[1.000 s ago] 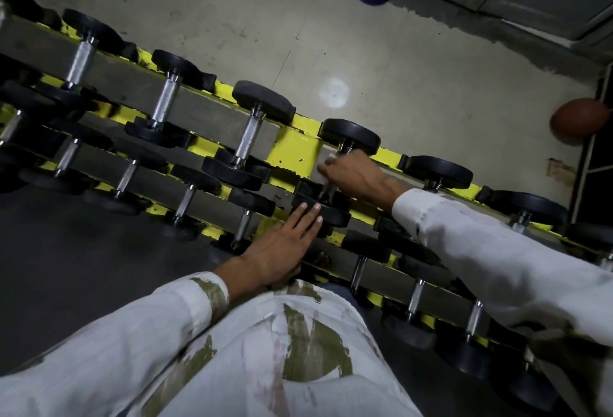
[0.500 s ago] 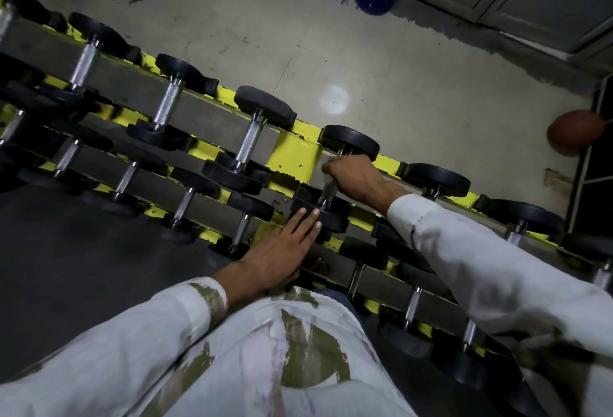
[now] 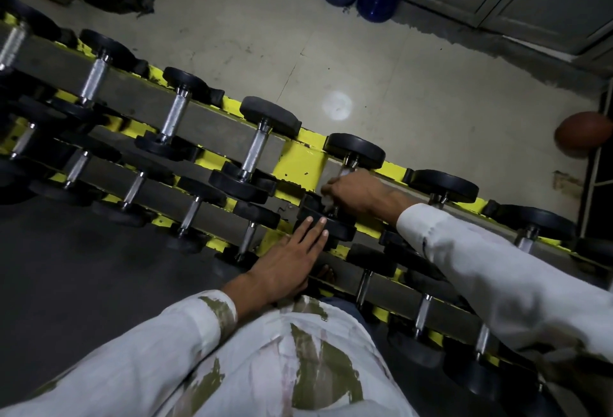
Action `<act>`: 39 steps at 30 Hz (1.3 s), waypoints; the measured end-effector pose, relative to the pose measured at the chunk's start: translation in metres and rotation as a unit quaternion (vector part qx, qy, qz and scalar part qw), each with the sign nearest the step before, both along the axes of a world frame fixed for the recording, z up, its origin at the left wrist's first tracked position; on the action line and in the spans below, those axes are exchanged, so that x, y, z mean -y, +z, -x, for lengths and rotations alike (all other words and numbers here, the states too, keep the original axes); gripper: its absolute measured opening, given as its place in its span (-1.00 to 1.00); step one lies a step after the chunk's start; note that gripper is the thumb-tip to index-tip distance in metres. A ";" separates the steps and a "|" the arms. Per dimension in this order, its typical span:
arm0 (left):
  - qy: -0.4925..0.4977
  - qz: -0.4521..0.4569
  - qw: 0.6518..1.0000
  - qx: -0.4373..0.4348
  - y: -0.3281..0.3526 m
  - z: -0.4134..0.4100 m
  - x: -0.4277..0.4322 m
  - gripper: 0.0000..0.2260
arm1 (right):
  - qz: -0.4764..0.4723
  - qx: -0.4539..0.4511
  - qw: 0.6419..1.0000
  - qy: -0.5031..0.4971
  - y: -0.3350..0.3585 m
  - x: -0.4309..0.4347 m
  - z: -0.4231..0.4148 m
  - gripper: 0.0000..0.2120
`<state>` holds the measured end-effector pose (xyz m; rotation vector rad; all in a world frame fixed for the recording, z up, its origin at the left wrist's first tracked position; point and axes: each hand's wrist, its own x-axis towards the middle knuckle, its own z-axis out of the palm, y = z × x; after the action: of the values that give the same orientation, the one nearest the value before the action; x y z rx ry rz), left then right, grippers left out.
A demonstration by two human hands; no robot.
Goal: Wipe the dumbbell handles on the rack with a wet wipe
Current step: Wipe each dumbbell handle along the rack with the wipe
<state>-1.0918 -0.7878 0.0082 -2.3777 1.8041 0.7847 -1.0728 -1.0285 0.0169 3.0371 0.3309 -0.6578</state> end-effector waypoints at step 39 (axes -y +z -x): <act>-0.004 -0.013 1.000 -0.001 0.002 -0.001 0.001 -0.12 | -0.290 0.012 0.806 -0.517 -0.062 -0.013 0.062 -0.88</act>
<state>-1.0912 -0.7892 0.0107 -2.3542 1.7913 0.8044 -1.1350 -1.0158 -0.0455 3.5799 -1.5120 -0.5568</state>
